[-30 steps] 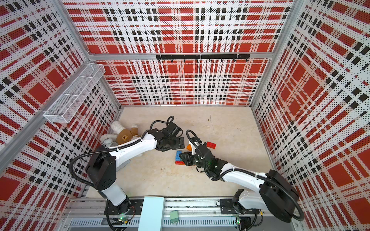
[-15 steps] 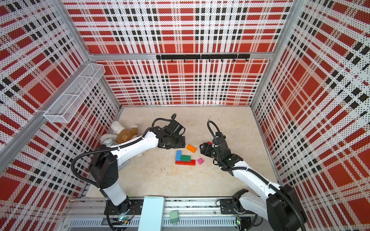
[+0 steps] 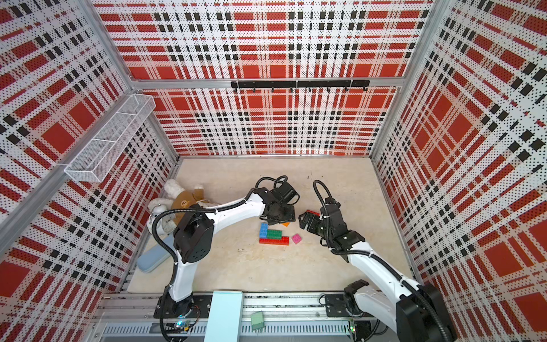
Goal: Assemble a small pinwheel with lego
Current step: Pick up the lego brick from the center of the board.
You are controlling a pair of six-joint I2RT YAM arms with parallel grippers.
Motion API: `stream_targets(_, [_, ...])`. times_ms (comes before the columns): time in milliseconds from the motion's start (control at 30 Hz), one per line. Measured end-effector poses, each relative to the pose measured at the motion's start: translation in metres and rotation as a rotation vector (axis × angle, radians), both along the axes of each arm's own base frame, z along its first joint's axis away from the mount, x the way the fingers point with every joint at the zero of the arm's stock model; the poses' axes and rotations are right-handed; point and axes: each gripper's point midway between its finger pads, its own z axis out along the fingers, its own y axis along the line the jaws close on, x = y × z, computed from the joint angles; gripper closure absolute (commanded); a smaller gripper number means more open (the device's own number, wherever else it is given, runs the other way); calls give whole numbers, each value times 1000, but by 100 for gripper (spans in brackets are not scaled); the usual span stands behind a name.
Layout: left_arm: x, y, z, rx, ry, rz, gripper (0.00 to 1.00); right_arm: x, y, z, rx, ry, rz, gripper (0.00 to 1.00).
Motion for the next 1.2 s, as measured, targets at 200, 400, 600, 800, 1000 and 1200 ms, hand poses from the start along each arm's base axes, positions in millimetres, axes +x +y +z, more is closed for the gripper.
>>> stream_targets(200, [0, 0, -18, 9, 47, 78, 25, 1, -7, 14, 9, -45, -13, 0])
stream_targets(400, [6, -6, -35, 18, 69, 132, 27, -1, -15, 10, 9, -37, -25, 0])
stream_targets(600, [9, -3, -37, 37, 70, 172, 37, -5, -16, 3, 14, -13, -19, 0])
stream_targets(800, [27, -12, -42, 53, 46, 165, 51, -6, -18, 6, 24, -18, -21, 0])
stream_targets(1000, [44, -9, -41, 109, 6, 131, 54, -9, -17, 2, 31, -8, -14, 0])
stream_targets(1200, [46, 7, -41, 186, -8, 106, 53, -11, -17, -4, 36, 8, -12, 0])
